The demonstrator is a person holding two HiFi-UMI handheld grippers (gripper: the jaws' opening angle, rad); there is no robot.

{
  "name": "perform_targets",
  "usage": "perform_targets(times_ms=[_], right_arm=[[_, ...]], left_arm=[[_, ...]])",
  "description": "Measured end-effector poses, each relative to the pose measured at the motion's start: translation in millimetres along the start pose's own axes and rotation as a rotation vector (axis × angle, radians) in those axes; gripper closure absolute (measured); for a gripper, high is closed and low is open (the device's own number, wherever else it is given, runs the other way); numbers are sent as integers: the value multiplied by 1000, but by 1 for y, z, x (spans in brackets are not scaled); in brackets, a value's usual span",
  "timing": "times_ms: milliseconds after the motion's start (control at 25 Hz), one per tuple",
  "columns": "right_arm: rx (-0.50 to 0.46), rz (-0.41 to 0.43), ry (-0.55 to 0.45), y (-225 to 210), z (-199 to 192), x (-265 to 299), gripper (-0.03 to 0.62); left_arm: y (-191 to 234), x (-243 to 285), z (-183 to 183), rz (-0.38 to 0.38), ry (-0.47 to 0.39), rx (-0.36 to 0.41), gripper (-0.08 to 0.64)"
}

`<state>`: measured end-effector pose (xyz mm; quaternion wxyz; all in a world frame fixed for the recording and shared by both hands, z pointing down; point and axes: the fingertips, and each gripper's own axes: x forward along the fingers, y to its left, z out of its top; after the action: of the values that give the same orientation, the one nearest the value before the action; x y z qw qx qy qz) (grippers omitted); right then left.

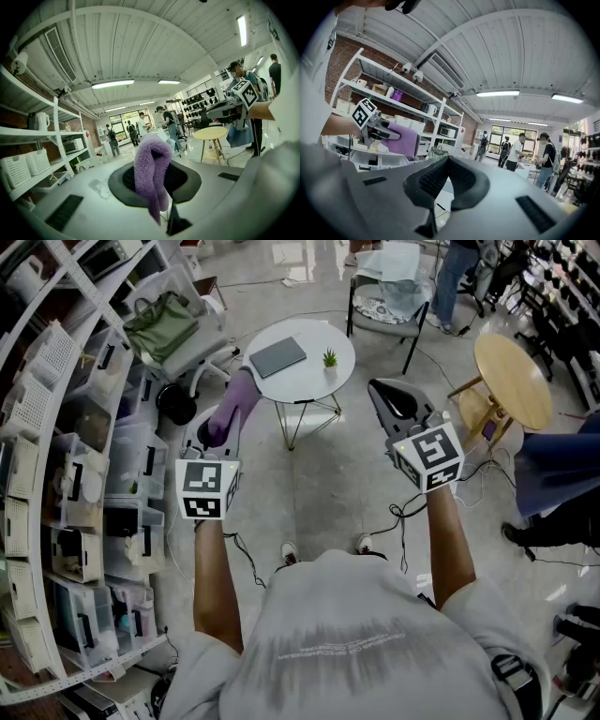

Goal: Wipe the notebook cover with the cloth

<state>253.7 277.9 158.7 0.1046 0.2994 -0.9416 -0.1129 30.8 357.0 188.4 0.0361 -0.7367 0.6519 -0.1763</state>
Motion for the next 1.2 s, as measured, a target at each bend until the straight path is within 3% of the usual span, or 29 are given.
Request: perform_targets(times_ms=[480, 720, 880, 1200], right_arm=[[51, -9, 28, 4, -11, 7, 591], [48, -36, 34, 14, -9, 33, 591], [43, -51, 28, 30, 0, 52, 591], [68, -107, 73, 66, 0, 86, 591]], left_arm=[[3, -1, -6, -24, -52, -30, 511], [33, 7, -18, -25, -110, -41, 512], [58, 10, -31, -64, -109, -74, 511], [96, 10, -53, -140, -79, -55, 511]])
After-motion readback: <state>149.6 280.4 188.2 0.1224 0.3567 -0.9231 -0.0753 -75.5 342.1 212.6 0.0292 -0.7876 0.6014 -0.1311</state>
